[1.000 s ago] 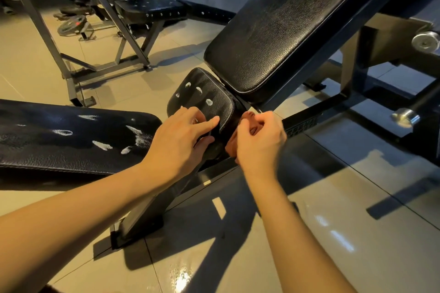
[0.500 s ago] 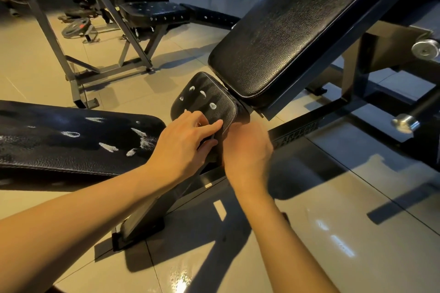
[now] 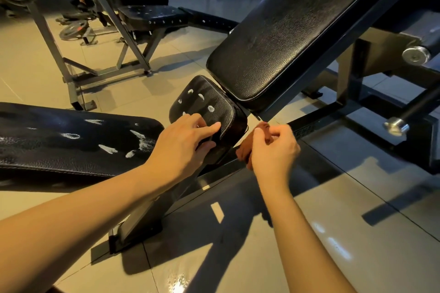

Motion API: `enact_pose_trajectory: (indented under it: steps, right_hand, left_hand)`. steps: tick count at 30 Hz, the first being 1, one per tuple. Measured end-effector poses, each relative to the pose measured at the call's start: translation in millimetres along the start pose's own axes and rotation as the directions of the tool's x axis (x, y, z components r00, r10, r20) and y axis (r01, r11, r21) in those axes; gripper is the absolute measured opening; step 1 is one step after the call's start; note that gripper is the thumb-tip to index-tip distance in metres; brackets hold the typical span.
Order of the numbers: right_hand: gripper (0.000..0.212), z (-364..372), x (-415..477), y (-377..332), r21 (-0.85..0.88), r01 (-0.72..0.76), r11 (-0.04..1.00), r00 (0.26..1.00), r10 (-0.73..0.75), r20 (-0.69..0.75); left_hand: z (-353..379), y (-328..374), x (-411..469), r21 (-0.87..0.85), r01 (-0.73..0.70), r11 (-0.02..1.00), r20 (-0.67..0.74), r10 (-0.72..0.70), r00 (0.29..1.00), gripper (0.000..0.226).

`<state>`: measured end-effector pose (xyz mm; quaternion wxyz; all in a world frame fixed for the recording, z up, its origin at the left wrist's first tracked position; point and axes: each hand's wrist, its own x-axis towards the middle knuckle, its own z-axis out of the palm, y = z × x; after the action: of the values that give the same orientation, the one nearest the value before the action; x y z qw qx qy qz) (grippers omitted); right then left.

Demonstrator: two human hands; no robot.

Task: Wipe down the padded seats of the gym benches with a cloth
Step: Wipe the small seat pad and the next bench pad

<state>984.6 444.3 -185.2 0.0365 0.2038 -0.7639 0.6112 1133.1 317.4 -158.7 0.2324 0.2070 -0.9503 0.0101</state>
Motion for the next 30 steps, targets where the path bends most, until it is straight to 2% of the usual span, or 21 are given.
enact_pose_trajectory:
  steps: [3, 6, 13, 16, 19, 20, 24, 26, 28, 30]
  right_hand:
    - [0.018, -1.0, 3.8, -15.2, 0.163, -0.016, 0.986, 0.992, 0.036, -0.120]
    - [0.020, 10.3, 0.2, -30.4, 0.242, -0.027, 0.970, 0.998, 0.041, -0.054]
    - [0.021, 17.5, -26.1, -27.3, 0.204, -0.041, 0.978, 0.998, 0.032, 0.046]
    - [0.020, 23.1, -55.8, -14.3, 0.185, -0.114, 0.976, 0.973, 0.072, 0.217]
    - [0.015, 27.3, -86.9, 0.0, 0.126, -0.214, 0.969, 0.913, 0.153, 0.378]
    - [0.014, 25.3, -90.6, -0.5, 0.142, -0.250, 0.958, 0.905, 0.179, 0.387]
    - [0.010, 19.0, -69.6, -9.5, 0.216, -0.254, 0.943, 0.950, 0.200, 0.241]
    - [0.008, 21.4, -70.6, -7.2, 0.196, -0.284, 0.938, 0.935, 0.227, 0.272]
    - [0.005, 26.9, -82.0, -0.5, 0.131, -0.358, 0.924, 0.889, 0.295, 0.350]
    - [0.004, 30.0, -86.6, 2.5, 0.144, -0.406, 0.902, 0.874, 0.338, 0.348]
  left_hand:
    - [-1.6, -0.9, 0.5, 0.003, -0.007, 1.000, 0.008, 0.007, 1.000, 0.045]
    - [-5.5, 0.5, 2.9, -0.007, -0.022, 1.000, 0.017, 0.022, 1.000, 0.045]
    - [-10.3, -5.0, -1.7, -0.036, 0.017, 0.999, 0.043, -0.015, 0.999, 0.042]
    - [-8.4, -5.7, -4.1, -0.047, 0.041, 0.998, 0.062, -0.038, 0.997, 0.039]
    - [-7.9, -6.6, -5.9, -0.049, 0.084, 0.995, 0.077, -0.080, 0.994, 0.032]
    - [-8.3, -7.5, -6.4, -0.040, 0.097, 0.994, 0.082, -0.094, 0.992, 0.030]
    - [-6.7, -11.3, -9.4, -0.033, 0.134, 0.990, 0.084, -0.131, 0.988, 0.027]
    - [-5.1, -10.8, -11.4, -0.029, 0.148, 0.989, 0.093, -0.145, 0.985, 0.027]
    - [-4.6, -10.3, -12.0, -0.024, 0.150, 0.988, 0.096, -0.147, 0.984, 0.029]
    - [-6.1, -9.9, -11.2, -0.033, 0.150, 0.988, 0.107, -0.146, 0.984, 0.030]
